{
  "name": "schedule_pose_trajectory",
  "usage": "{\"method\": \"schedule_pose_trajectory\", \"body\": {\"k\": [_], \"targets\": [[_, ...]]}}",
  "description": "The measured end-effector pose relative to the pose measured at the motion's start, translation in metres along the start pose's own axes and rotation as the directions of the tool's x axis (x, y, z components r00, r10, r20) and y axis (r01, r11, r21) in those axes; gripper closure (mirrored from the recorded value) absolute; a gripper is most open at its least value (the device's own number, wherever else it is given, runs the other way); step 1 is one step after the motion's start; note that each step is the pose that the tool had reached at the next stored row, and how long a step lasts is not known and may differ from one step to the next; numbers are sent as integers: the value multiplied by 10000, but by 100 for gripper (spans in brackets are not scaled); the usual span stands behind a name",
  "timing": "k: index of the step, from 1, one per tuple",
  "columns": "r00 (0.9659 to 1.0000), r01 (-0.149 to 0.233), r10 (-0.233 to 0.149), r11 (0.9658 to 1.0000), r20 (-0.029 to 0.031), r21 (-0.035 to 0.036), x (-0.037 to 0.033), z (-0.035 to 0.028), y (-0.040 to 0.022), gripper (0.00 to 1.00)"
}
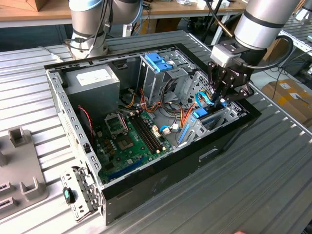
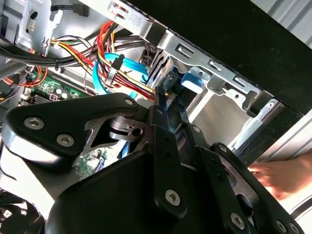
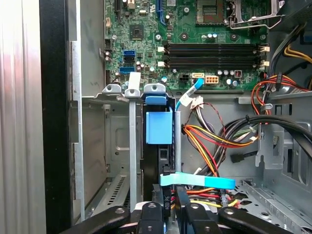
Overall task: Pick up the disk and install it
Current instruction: 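Insert the second disk wire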
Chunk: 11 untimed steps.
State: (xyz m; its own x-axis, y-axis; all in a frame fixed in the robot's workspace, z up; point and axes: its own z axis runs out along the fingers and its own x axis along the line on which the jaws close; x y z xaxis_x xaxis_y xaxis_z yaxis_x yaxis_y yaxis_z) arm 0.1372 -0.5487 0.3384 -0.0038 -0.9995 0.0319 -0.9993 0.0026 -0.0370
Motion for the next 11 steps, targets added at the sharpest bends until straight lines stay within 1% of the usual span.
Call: {"method": "schedule_pose_trajectory", "body": {"k": [2,3,5,6,8,11], "targets": [[10000,-1,1,10000,2,0,1,-42,-1,76],[10000,0,0,10000,0,0,3,-109,-4,76],[10000,-1,1,10000,0,0,5,-170,-6,76],[10000,0,0,10000,-1,0,6,-211,-8,76],[10000,0,0,10000,-1,0,7,-241,-9,76],[10000,0,0,10000,2,0,7,-244,-9,76]]}}
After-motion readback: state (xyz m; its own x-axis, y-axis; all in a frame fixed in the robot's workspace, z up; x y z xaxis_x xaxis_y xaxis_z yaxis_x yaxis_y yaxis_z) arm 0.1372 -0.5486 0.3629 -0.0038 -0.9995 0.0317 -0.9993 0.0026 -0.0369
